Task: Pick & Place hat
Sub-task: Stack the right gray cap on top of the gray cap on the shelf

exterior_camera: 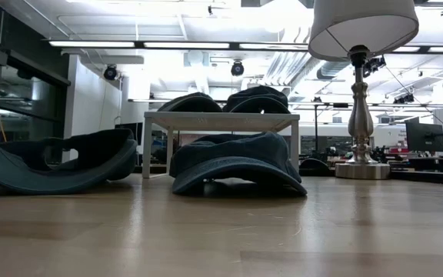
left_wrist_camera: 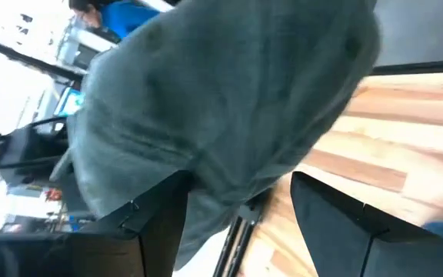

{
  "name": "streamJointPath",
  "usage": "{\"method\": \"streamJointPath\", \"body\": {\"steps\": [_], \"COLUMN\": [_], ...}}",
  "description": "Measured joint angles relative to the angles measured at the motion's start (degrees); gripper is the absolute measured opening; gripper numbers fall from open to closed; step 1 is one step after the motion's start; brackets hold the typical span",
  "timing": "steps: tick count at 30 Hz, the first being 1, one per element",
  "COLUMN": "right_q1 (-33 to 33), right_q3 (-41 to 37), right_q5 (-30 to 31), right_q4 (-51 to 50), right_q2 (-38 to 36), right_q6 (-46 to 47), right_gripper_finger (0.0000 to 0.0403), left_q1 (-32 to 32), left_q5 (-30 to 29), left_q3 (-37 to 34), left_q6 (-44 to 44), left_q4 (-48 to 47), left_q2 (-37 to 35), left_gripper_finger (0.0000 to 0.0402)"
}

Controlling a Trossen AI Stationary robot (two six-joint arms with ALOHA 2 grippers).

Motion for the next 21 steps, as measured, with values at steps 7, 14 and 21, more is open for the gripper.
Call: {"method": "streamJointPath", "body": {"steps": [7, 14, 21], "right_q1": [0.0, 0.0, 0.1], "right_q3": [0.0, 0.0, 0.0], "right_q5": [-0.1, -0.6, -1.0], "right_q4": [0.0, 1.4, 1.8], "right_q2": [0.0, 0.0, 0.0], "right_q6": [-0.1, -0.1, -0.1], "right_gripper_finger": [0.0003, 0.0003, 0.0003], "left_q1": [-3.1, -2.9, -2.9], "left_q5": [-1.7, -5.3, -6.8], "left_q3": [0.0, 0.0, 0.0], "left_q6": [0.4, 1.0, 2.6], "left_q4": [0.1, 0.1, 1.3], "left_q2": [0.0, 0.9, 1.9], "left_gripper_finger": [0.0227, 0.0222, 0.0169]}}
